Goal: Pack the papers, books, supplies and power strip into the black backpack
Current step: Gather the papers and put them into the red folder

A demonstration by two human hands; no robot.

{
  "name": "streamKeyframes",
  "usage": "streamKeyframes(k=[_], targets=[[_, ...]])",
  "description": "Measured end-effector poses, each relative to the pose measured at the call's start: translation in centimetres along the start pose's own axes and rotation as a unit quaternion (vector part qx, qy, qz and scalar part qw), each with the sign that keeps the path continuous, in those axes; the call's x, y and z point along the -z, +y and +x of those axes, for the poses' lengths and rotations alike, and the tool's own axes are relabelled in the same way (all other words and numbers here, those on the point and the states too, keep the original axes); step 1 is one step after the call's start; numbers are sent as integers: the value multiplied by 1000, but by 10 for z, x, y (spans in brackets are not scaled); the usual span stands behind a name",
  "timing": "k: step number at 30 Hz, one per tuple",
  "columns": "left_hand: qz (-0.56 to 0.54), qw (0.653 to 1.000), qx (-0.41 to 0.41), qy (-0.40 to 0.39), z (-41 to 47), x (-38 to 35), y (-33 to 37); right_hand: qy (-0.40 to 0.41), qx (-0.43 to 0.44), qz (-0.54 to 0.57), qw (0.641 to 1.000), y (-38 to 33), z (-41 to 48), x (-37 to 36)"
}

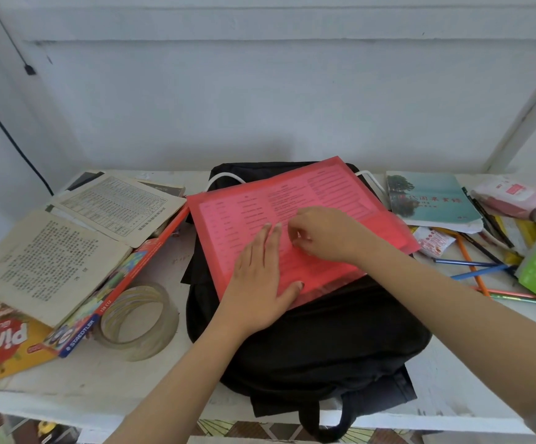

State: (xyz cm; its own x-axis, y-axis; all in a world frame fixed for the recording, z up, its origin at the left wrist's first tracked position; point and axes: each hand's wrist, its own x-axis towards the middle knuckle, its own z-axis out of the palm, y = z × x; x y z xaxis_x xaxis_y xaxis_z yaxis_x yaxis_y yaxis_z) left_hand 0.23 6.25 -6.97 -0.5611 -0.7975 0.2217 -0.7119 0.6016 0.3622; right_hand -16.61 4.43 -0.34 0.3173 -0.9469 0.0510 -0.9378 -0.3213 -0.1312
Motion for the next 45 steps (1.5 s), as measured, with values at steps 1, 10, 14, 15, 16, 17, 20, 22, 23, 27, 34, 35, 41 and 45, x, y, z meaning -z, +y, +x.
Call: streamKeyframes(k=[1, 10, 14, 15, 16, 17, 20, 22, 23, 27, 34, 35, 41, 45], targets=[[3, 1000, 1, -1, 0, 0, 0, -4, -10, 9, 1000, 4, 6, 0], [43, 998, -18, -33, 0, 2, -2, -16, -99, 198, 975, 22, 30, 0], [48, 998, -17, -40, 1, 2, -3, 4, -137, 261, 955, 29, 28, -2], [49, 998, -16, -42, 1, 1, -3, 12, -147, 268, 952, 32, 26, -2], [50, 998, -14, -44, 1, 1, -3, 19, -158, 273, 949, 35, 23, -2], [49, 998, -13, -44, 1, 1, -3, 26, -166, 280, 945, 37, 20, -3], [43, 998, -12, -41, 1, 1, -3, 46, -168, 290, 941, 42, 10, -4], [39, 998, -8, -44, 1, 2, -3, 59, -157, 279, 945, 44, 1, -5], [38, 998, -7, -45, 1, 2, -3, 62, -151, 270, 949, 45, -4, -6], [41, 998, -5, -46, 1, 2, -2, 77, -134, 233, 960, 40, -26, -10], [46, 998, -5, -43, 2, 1, -1, 171, -37, -47, 983, 33, -50, -27], [46, 998, -5, -42, 2, 1, -1, 169, -16, -73, 983, 31, -53, -29], [44, 998, -10, -33, 1, 0, -2, 146, 65, -139, 977, 20, -61, -33], [45, 998, -12, -31, 1, 0, -2, 149, 87, -148, 974, 13, -63, -33]])
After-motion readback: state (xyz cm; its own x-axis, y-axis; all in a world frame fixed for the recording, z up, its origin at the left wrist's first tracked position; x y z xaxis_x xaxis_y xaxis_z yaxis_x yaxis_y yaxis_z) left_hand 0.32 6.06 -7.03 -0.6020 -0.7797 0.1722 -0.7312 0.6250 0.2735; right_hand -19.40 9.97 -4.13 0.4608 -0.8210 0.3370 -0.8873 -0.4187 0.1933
